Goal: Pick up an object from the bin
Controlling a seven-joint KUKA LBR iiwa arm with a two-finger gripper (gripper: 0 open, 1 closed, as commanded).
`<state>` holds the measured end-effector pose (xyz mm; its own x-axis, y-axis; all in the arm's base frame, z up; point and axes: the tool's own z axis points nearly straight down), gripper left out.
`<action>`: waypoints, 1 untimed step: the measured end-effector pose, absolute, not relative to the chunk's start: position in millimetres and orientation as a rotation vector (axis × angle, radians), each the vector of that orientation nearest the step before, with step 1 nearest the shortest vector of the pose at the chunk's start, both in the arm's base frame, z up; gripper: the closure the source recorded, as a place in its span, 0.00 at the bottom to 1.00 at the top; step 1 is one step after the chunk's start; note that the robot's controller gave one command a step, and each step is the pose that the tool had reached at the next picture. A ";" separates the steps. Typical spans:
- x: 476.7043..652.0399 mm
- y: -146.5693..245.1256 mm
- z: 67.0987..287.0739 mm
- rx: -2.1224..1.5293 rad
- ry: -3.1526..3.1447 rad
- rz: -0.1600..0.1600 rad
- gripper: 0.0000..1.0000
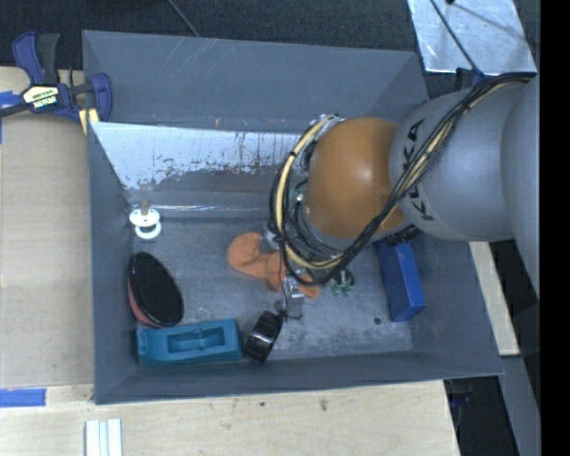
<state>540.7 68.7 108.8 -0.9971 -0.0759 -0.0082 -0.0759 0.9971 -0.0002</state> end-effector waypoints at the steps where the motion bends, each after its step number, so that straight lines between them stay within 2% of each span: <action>1: 539.1 69.1 107.5 -0.120 3.135 0.001 1.00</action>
Offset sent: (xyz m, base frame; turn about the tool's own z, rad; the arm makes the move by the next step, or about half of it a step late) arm 0.0000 0.0000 0.0000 0.0000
